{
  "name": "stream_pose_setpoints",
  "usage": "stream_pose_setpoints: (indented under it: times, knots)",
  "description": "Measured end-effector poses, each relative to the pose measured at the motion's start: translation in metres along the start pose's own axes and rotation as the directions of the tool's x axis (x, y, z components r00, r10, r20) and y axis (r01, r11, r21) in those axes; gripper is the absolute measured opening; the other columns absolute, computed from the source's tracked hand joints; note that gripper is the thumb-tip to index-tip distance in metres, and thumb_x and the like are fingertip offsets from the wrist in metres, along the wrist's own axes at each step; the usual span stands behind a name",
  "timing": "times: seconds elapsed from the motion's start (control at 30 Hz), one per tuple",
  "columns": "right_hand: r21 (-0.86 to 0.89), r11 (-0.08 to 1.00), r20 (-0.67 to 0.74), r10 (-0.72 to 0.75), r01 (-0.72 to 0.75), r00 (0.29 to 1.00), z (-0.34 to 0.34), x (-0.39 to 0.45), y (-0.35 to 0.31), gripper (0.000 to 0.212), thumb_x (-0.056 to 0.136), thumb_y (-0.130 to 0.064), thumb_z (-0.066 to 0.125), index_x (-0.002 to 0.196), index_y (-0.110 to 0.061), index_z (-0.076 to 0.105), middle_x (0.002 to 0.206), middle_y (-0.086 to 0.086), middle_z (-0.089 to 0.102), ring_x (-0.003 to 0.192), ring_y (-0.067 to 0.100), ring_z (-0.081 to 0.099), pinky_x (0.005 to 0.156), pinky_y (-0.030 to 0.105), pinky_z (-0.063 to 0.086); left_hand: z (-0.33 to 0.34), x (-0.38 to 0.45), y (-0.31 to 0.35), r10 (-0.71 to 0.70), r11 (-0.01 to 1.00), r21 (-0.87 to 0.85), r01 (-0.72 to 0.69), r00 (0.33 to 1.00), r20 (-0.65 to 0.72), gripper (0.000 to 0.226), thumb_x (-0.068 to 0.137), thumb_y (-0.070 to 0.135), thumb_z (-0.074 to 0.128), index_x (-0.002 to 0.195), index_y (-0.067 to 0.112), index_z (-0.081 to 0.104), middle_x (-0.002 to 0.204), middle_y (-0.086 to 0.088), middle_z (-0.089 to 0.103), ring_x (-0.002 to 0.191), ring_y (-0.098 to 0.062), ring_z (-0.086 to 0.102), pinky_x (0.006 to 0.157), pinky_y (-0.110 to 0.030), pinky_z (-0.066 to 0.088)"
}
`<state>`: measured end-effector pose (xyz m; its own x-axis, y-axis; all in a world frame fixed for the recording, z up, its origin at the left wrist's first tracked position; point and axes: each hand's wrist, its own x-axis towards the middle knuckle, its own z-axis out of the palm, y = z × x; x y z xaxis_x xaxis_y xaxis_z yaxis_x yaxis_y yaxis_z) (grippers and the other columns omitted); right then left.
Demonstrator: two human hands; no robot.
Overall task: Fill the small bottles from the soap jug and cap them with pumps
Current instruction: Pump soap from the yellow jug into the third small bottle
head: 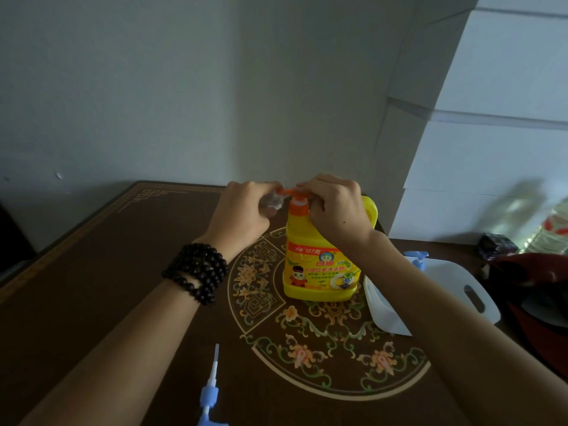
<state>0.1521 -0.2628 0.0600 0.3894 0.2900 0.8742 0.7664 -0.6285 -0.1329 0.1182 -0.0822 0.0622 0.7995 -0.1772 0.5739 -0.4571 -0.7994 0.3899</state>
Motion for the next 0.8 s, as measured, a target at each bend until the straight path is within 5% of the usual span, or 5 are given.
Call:
stream_pose_setpoints:
  times: [0.23,0.33,0.43,0.67,0.8]
  knots:
    - [-0.017,0.999,0.081,-0.042,0.043,0.996,-0.015,0.023,-0.003,0.044,0.071,-0.011,0.035,0.079,-0.002,0.077,0.076,0.010,0.072,0.068,0.029,0.067,0.059,0.034,0.055,-0.016,0.009,0.008,0.025,1.000,0.011,-0.025,1.000,0.002,0.027,0.085,0.005,0.075,0.106,0.022,0.075,0.096,0.002,0.079,0.096,-0.019,0.074,0.079,-0.019,0.048]
    - [-0.018,0.996,0.090,-0.081,0.083,0.993,-0.019,0.023,-0.002,0.037,0.074,-0.003,0.042,0.083,-0.002,0.077,0.081,0.011,0.074,0.072,0.029,0.068,0.062,0.036,0.056,-0.016,0.009,0.008,0.012,1.000,0.018,-0.011,1.000,-0.009,0.029,0.085,0.006,0.075,0.108,0.022,0.076,0.096,0.003,0.079,0.095,-0.017,0.074,0.073,-0.003,0.039]
    - [0.025,0.998,0.030,-0.064,0.063,0.998,-0.017,0.013,-0.001,0.042,0.080,-0.017,0.040,0.088,-0.001,0.078,0.088,0.012,0.076,0.078,0.029,0.072,0.068,0.034,0.058,-0.012,0.007,0.006,0.000,1.000,0.001,0.000,1.000,-0.030,0.028,0.086,0.006,0.075,0.109,0.020,0.076,0.096,0.003,0.079,0.093,-0.014,0.073,0.068,0.004,0.032]
    - [0.021,1.000,0.028,0.013,-0.013,1.000,-0.005,-0.005,0.003,0.045,0.077,-0.009,0.036,0.091,-0.005,0.079,0.091,0.008,0.076,0.082,0.024,0.072,0.072,0.029,0.056,0.003,-0.002,0.000,0.033,0.999,-0.021,-0.033,0.999,-0.008,0.032,0.084,0.007,0.077,0.111,0.023,0.075,0.100,0.004,0.079,0.097,-0.015,0.073,0.085,-0.029,0.058]
    - [0.010,1.000,0.046,0.013,-0.013,0.999,-0.009,-0.007,-0.005,0.045,0.080,-0.010,0.036,0.095,-0.006,0.079,0.096,0.008,0.076,0.088,0.024,0.072,0.078,0.029,0.056,0.000,-0.001,0.000,0.012,1.000,-0.019,-0.012,1.000,-0.011,0.034,0.084,0.007,0.078,0.115,0.022,0.075,0.101,0.001,0.080,0.096,-0.018,0.074,0.083,-0.027,0.057]
